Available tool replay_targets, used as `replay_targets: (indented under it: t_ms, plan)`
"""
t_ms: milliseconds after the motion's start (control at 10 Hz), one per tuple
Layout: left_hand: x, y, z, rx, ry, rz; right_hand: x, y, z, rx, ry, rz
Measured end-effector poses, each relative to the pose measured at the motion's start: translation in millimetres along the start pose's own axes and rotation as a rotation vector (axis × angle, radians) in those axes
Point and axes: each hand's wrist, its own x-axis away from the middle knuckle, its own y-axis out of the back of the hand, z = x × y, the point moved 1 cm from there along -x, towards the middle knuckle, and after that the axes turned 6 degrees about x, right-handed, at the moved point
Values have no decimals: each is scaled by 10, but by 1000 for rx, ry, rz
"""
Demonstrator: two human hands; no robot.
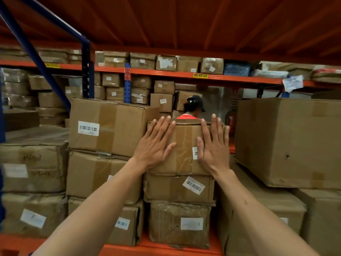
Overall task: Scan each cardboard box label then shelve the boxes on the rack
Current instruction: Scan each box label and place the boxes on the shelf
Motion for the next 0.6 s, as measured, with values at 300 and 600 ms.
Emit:
replay_targets:
  t_ms: [300,600]
  plan:
    - [132,-171,-165,95,118,-2,241,-166,167,-18,-48,66]
    - [942,-71,-382,167,189,237,1057,105,393,-57,-127,436]
